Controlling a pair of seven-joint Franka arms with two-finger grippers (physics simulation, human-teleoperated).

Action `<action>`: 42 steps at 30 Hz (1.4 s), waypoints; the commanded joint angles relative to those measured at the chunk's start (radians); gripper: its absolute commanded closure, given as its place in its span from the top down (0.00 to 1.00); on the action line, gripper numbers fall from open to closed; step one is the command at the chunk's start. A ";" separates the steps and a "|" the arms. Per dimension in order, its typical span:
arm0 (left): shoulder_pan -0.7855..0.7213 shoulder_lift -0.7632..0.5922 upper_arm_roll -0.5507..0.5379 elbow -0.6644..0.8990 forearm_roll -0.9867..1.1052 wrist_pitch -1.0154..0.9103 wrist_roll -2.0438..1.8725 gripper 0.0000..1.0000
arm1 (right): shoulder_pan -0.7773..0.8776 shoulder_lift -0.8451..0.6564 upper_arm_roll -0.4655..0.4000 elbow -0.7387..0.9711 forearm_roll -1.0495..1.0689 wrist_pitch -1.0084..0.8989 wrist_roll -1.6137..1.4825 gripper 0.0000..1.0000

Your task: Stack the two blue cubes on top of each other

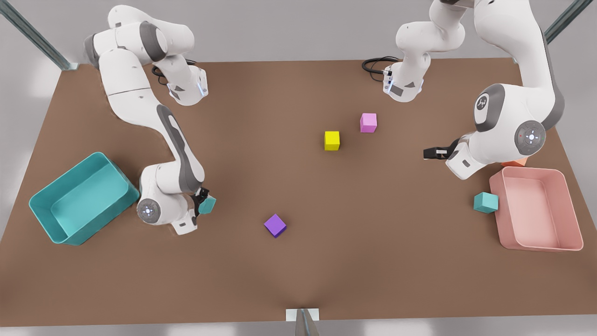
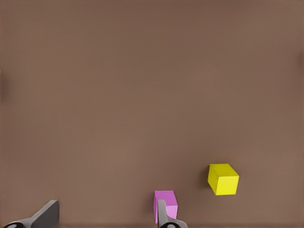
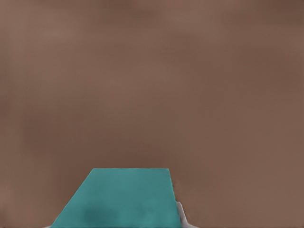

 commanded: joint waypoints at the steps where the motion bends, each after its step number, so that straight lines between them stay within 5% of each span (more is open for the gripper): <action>1: 0.007 0.000 0.001 0.000 0.001 0.000 0.000 1.00 | 0.139 -0.005 0.000 0.006 0.192 0.008 0.814 0.62; 4: 0.079 0.043 0.004 0.000 0.067 0.074 0.003 1.00 | 0.333 0.023 0.000 0.140 0.267 0.083 1.224 0.62; 9: 0.411 0.195 0.014 0.007 0.064 0.238 -0.087 1.00 | 0.577 0.251 -0.009 0.424 0.252 0.390 1.864 0.62; 15: 0.414 0.321 0.069 0.000 0.006 0.499 -0.772 1.00 | 0.717 0.354 -0.179 0.459 0.221 0.534 1.899 0.62; 26: 0.438 0.348 0.077 -0.142 -0.109 0.725 -0.867 1.00 | 0.717 0.400 -0.210 0.444 0.168 0.605 1.894 0.65; 28: 0.435 0.365 0.077 -0.141 -0.109 0.728 -0.865 1.00 | 0.717 0.406 -0.210 0.445 0.168 0.605 1.896 1.00; 33: 0.434 0.394 0.077 -0.136 -0.062 0.726 -0.867 1.00 | 0.717 0.399 -0.217 0.447 0.168 0.594 1.896 1.00; 36: 0.434 0.405 0.077 -0.130 -0.060 0.726 -0.867 1.00 | 0.703 0.301 -0.240 0.451 0.174 0.398 1.899 1.00; 38: 0.431 0.427 0.075 -0.112 -0.060 0.726 -0.867 1.00 | 0.605 0.167 -0.236 0.464 0.172 0.080 1.888 1.00; 40: 0.426 0.431 0.075 -0.109 -0.060 0.726 -0.867 1.00 | 0.460 0.084 -0.242 0.461 0.151 -0.312 1.673 1.00; 42: 0.420 0.433 0.075 -0.105 -0.059 0.726 -0.867 1.00 | 0.352 0.087 -0.251 0.462 -0.208 -0.435 1.145 1.00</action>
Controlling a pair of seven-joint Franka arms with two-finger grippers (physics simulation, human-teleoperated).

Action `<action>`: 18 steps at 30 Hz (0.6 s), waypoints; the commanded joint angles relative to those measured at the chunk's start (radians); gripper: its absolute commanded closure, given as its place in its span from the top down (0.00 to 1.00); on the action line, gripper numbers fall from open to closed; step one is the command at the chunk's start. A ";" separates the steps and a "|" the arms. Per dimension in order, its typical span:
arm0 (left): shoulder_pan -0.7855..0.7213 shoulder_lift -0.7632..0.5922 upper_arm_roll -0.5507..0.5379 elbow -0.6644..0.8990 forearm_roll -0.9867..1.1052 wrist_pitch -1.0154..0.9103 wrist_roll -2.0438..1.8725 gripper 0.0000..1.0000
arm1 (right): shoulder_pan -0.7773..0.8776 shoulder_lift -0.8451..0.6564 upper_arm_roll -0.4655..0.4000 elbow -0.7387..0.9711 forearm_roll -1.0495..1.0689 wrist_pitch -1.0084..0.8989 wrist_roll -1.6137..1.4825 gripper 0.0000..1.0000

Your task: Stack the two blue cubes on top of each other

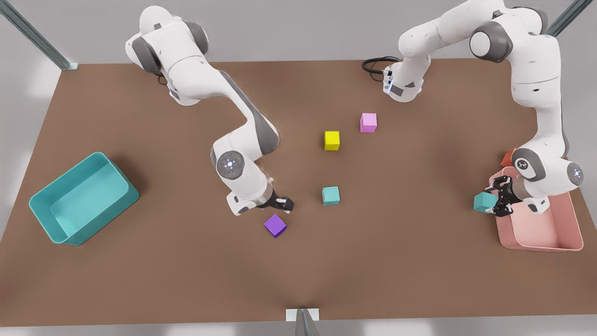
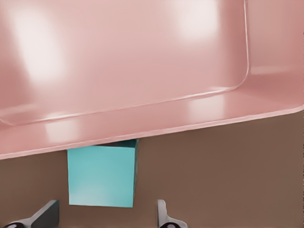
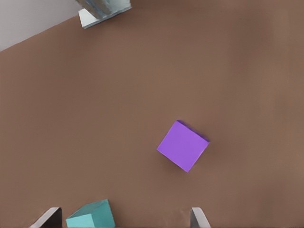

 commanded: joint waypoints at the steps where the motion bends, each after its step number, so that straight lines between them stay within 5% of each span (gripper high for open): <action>1: -0.002 0.006 0.000 0.005 0.003 0.005 -0.155 1.00 | -0.136 -0.001 -0.003 0.016 -0.270 -0.431 -0.724 1.00; 3: -0.003 0.006 0.000 0.007 0.003 0.005 -0.155 1.00 | -0.150 -0.106 -0.038 0.081 -0.313 -0.512 -0.860 1.00; 5: -0.005 0.019 0.000 0.017 0.004 0.005 -0.155 1.00 | -0.188 -0.291 0.029 0.033 -0.339 -0.576 -0.845 1.00; 7: -0.005 0.022 0.000 0.019 0.004 0.005 -0.155 1.00 | -0.483 -0.584 0.319 -0.304 -0.345 -0.347 -0.855 1.00; 15: -0.005 0.049 0.014 0.019 0.009 0.004 -0.152 1.00 | -0.538 -0.519 0.324 -0.286 -0.347 -0.419 -0.691 1.00; 18: -0.005 0.052 0.014 0.021 0.009 0.004 -0.152 1.00 | -0.535 -0.380 0.324 -0.066 -0.356 -0.569 -0.604 1.00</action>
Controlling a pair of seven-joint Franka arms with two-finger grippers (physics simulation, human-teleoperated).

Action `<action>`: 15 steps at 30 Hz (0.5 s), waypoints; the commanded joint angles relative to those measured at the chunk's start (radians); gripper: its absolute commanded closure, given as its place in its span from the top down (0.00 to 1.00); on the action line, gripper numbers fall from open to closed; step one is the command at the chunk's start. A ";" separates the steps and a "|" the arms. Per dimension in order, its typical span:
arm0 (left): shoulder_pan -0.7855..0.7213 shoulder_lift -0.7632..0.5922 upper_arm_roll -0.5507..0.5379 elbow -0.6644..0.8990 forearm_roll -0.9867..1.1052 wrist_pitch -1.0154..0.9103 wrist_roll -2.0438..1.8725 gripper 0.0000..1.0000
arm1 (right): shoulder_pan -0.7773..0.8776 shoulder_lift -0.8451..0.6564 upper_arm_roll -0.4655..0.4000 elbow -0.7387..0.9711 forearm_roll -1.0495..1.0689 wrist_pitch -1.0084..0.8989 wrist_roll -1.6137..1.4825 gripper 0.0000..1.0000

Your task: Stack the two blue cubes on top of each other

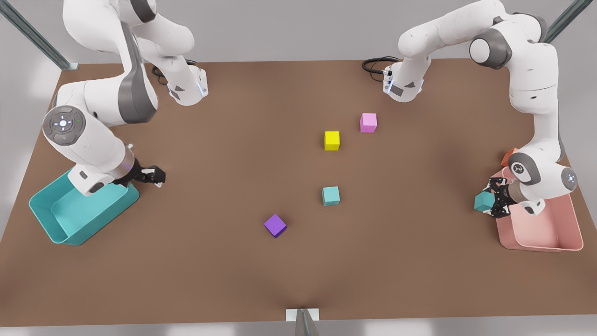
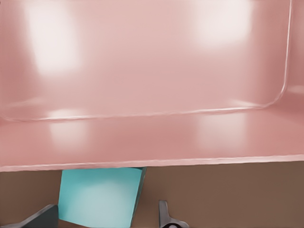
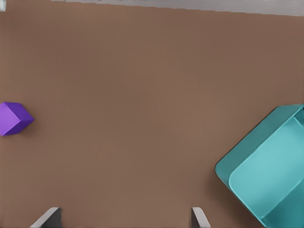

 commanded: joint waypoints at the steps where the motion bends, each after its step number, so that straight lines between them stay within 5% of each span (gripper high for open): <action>1: 0.000 0.000 0.000 0.002 0.001 0.000 -0.055 1.00 | 0.007 0.025 0.002 0.048 -0.008 -0.132 -0.119 1.00; 15: -0.002 -0.011 0.002 0.002 0.001 -0.041 -0.060 1.00 | 0.005 0.028 -0.001 0.050 -0.003 -0.132 -0.119 1.00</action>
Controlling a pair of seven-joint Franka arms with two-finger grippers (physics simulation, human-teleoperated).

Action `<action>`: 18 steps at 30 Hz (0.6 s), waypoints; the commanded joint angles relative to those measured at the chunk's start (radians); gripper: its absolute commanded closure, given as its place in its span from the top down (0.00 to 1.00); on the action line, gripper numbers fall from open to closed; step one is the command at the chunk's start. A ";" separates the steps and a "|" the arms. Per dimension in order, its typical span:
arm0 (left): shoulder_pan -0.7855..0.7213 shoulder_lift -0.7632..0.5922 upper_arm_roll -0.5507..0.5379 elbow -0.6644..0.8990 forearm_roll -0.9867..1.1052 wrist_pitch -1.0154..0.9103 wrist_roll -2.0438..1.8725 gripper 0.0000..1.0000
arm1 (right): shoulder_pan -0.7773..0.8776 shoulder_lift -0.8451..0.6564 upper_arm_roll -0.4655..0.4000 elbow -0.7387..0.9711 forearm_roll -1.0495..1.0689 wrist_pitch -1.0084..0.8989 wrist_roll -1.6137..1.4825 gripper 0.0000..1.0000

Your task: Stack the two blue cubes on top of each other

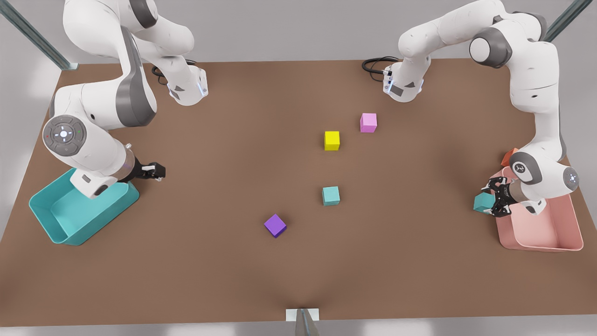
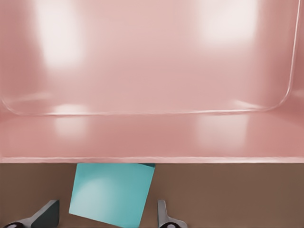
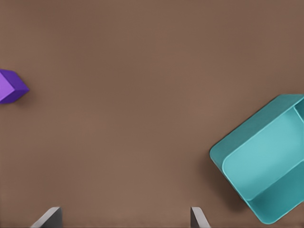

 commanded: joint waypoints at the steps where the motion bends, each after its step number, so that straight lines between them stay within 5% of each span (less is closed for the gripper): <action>1: 0.000 -0.001 0.000 0.000 0.002 -0.016 -0.027 1.00 | 0.000 -0.001 0.000 0.000 0.000 -0.011 -0.051 1.00; 18: -0.002 0.036 0.005 0.016 0.060 -0.006 -0.024 1.00 | 0.000 0.008 0.000 0.002 0.000 -0.011 -0.048 1.00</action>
